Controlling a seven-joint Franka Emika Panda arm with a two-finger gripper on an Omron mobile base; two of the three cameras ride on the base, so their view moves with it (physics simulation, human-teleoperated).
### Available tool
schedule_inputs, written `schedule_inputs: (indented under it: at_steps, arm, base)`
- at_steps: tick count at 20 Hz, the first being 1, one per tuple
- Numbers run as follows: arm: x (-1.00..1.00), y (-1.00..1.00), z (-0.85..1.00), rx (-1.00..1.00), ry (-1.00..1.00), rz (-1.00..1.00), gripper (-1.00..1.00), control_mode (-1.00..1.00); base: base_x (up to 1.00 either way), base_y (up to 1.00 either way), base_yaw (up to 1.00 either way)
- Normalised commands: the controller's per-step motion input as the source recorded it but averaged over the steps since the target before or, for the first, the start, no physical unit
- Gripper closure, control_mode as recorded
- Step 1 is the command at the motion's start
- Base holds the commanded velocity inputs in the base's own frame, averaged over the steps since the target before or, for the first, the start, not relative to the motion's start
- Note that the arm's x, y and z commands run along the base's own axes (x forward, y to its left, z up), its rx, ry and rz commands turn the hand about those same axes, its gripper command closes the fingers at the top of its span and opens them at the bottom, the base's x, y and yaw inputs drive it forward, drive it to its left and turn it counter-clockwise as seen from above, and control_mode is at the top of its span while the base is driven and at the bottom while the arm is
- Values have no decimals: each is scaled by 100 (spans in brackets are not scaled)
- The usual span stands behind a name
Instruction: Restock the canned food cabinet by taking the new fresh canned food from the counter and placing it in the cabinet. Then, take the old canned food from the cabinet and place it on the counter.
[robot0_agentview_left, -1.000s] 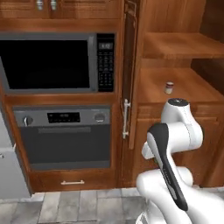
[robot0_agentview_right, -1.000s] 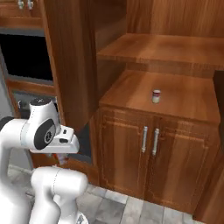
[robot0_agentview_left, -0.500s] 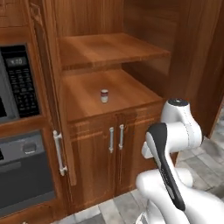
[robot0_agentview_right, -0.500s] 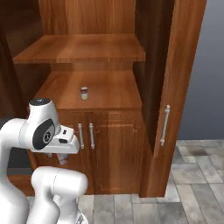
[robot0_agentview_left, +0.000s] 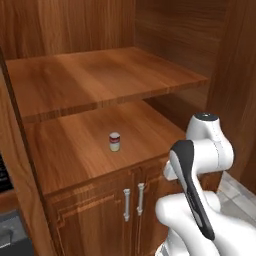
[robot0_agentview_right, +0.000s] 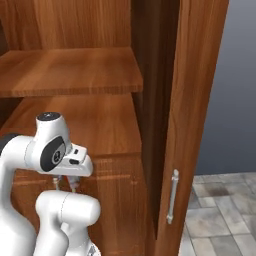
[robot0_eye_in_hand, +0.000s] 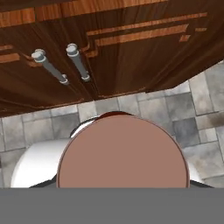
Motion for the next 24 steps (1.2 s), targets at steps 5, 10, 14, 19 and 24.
schedule_inputs:
  at_steps: [5,10,14,19,24]
  arm:
    - [0,0,0,0,0,0,100,100]
    - [44,-19,-2,0,-18,7,100,-100]
    - [82,-40,-2,6,-25,1,100,-100]
    - [95,-10,0,3,-14,0,100,-100]
    - [78,0,-6,0,-2,0,100,-100]
  base:
    - [81,0,3]
    - [11,-2,2]
    - [0,0,0]
    - [0,0,0]
    - [0,0,0]
